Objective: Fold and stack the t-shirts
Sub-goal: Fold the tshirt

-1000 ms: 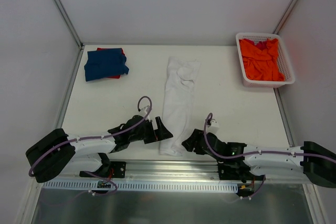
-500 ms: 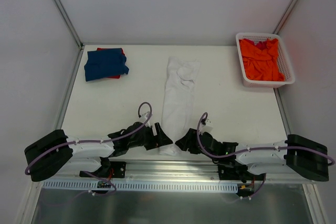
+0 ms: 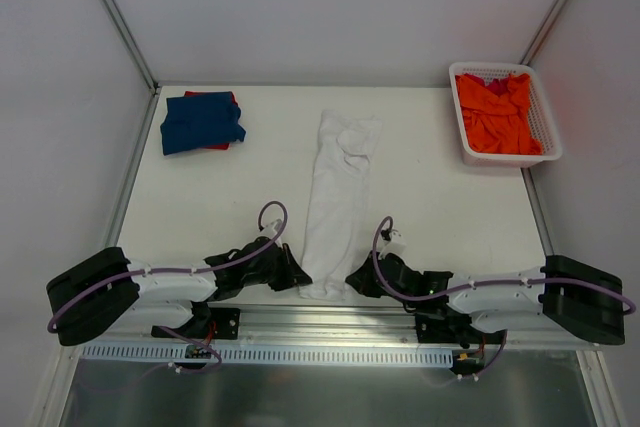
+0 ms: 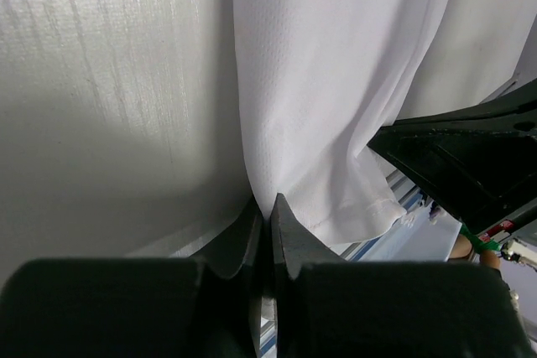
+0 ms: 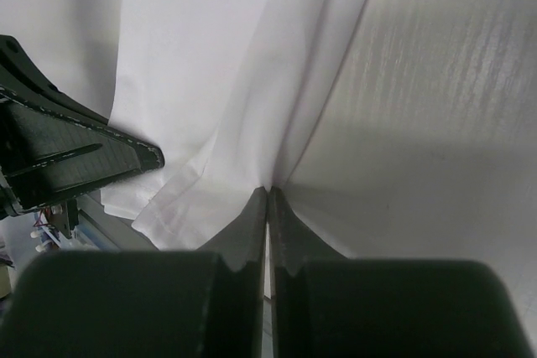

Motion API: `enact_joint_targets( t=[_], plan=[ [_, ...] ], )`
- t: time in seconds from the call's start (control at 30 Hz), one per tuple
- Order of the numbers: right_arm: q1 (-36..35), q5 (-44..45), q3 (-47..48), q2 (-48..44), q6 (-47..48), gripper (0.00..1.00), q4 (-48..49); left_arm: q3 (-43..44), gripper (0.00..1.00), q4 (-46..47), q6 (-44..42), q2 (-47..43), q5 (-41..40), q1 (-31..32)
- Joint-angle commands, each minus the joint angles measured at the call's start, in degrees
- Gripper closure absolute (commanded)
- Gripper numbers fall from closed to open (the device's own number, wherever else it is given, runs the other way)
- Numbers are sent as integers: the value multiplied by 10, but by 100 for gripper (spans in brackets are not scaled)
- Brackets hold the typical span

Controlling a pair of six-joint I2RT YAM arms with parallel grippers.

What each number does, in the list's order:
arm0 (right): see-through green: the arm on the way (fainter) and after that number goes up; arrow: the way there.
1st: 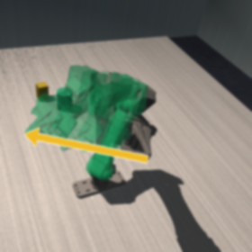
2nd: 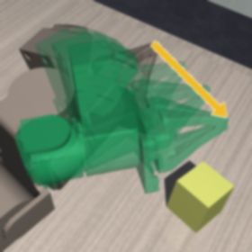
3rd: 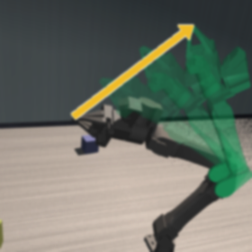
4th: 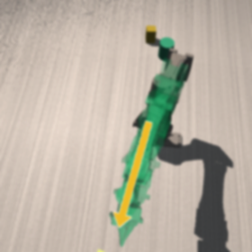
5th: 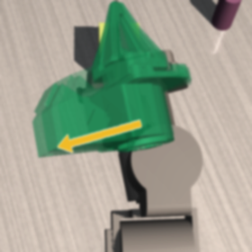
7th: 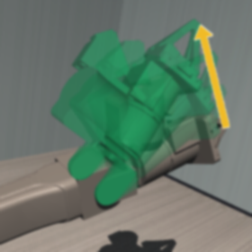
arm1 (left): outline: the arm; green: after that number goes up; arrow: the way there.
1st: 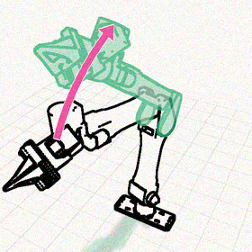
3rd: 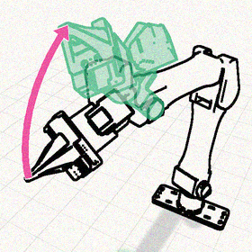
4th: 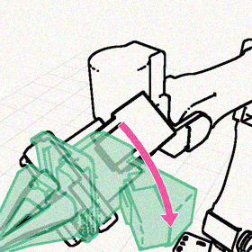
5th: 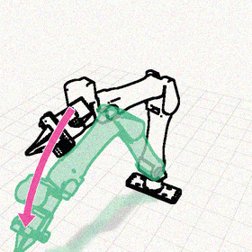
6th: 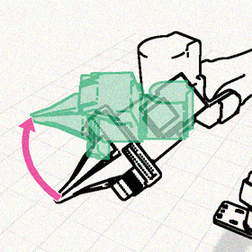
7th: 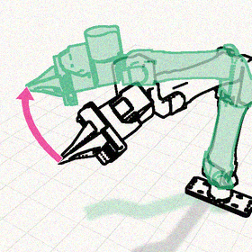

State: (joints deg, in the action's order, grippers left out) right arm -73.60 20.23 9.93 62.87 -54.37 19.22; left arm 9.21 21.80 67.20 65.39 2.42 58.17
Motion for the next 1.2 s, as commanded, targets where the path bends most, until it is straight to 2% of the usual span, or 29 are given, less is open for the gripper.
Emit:
enact_joint_targets(
  t=[0.0, 0.3, 0.63, 0.9, 1.17],
  plan=[
    [0, 5, -3, -14, 3, 100, -24, -10, 100, -98, -21, 20, -17, 7],
    [0, 24, 14, -80, 22, 100, -90, 30, 100, -131, -35, 7, -21, 15],
    [0, 55, 72, -158, 65, 100, -205, 148, 100, -256, -101, -54, -57, 16],
    [5, 72, 113, -161, 100, 100, -234, 239, 100, -286, -152, -29, -95, 16],
    [47, 81, 175, -160, 166, 100, -288, 325, 100, -295, -209, 14, -118, -1]
  ],
)
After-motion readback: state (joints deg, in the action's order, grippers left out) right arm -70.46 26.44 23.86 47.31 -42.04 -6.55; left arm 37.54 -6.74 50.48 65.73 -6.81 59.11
